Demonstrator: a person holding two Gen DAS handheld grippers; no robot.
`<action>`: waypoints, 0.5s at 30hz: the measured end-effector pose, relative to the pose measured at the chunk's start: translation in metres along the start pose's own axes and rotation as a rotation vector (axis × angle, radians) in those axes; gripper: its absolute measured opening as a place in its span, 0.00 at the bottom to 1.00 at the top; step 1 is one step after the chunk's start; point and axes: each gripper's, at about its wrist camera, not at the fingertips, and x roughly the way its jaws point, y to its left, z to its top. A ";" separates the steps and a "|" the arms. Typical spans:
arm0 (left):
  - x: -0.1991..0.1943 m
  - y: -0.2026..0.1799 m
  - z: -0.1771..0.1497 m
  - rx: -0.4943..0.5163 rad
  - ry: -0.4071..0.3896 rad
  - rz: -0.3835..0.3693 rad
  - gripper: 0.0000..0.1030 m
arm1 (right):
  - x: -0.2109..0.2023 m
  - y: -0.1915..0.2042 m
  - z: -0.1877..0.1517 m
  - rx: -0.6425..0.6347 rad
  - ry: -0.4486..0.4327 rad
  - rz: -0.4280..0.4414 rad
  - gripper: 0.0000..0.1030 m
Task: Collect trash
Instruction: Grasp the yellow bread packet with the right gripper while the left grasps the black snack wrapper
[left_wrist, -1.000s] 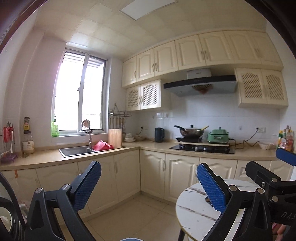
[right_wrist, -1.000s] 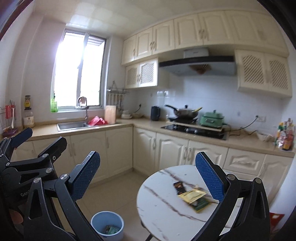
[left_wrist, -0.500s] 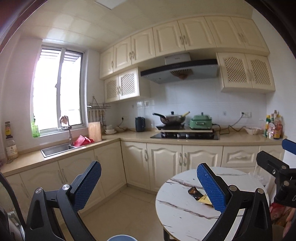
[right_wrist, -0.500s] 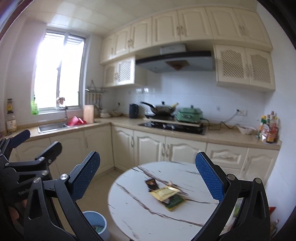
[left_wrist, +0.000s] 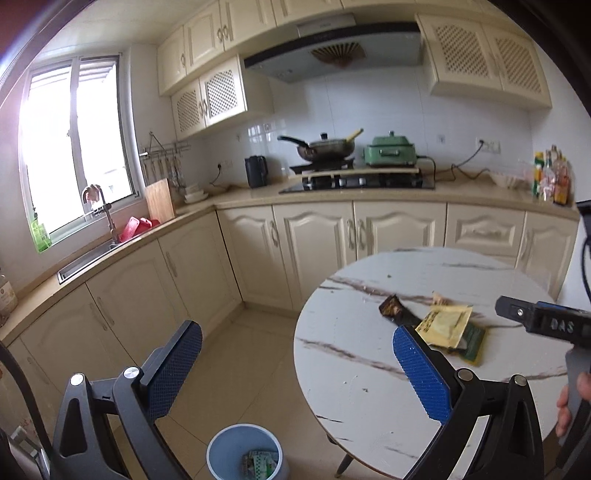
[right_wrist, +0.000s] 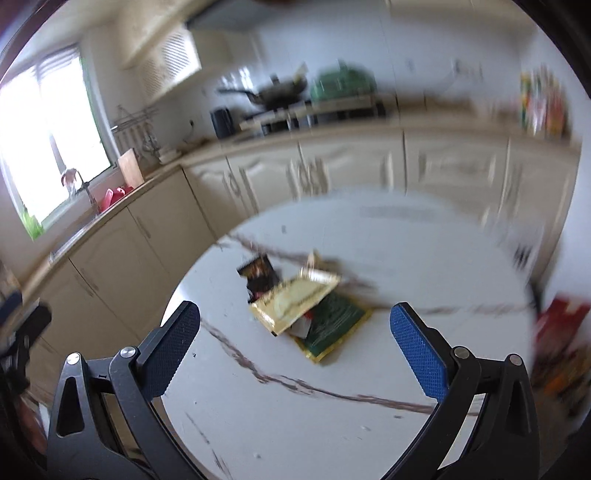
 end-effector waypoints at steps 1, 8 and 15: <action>0.009 -0.003 0.006 0.004 0.012 0.001 0.99 | 0.013 -0.006 0.000 0.025 0.027 0.014 1.00; 0.060 0.001 0.020 0.016 0.076 0.001 0.99 | 0.101 -0.028 0.000 0.088 0.159 0.010 1.00; 0.105 0.006 0.032 0.029 0.121 -0.003 0.99 | 0.136 -0.025 0.006 0.099 0.183 0.029 0.60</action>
